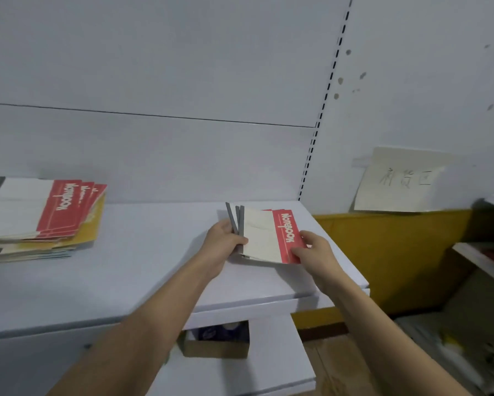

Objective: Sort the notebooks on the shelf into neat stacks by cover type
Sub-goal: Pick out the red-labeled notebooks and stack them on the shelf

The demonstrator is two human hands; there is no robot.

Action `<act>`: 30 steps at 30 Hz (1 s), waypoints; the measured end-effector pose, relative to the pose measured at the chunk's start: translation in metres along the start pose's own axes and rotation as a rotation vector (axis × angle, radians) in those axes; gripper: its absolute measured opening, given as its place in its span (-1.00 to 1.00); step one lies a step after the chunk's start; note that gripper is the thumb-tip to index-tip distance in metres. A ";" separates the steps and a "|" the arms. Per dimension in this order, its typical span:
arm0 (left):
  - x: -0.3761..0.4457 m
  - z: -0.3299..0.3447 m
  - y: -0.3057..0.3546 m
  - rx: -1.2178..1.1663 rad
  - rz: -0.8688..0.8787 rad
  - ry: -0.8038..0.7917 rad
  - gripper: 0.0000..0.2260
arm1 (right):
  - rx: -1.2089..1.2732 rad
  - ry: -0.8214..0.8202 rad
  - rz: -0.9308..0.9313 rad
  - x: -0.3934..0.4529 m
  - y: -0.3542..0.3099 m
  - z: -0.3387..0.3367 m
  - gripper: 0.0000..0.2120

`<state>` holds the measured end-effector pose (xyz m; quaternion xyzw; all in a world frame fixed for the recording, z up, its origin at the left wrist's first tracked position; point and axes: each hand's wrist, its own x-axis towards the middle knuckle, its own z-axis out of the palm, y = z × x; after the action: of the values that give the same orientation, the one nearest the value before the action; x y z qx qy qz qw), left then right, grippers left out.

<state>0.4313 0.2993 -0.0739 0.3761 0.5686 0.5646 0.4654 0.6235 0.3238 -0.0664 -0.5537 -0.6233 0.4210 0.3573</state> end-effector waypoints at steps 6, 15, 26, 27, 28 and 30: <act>0.074 0.050 -0.011 0.187 -0.023 0.023 -0.79 | -0.097 0.015 0.035 0.074 0.019 -0.032 -0.69; 0.120 0.093 -0.022 0.823 -0.004 0.166 -0.82 | -0.400 0.026 -0.055 0.142 0.053 -0.045 -0.70; 0.117 0.122 -0.030 0.856 0.065 0.465 -0.53 | -0.336 0.015 -0.138 0.155 0.070 -0.049 -0.72; 0.114 0.123 -0.028 0.843 0.063 0.486 -0.54 | -0.332 0.025 -0.144 0.154 0.069 -0.050 -0.71; 0.110 0.125 -0.027 0.859 0.062 0.508 -0.55 | -0.329 0.034 -0.153 0.152 0.069 -0.051 -0.69; 0.099 0.128 -0.027 0.955 0.047 0.526 -0.56 | -0.360 0.056 -0.194 0.149 0.068 -0.056 -0.63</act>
<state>0.5276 0.4289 -0.1018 0.4045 0.8503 0.3288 0.0722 0.6813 0.4812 -0.1098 -0.5576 -0.7287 0.2508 0.3084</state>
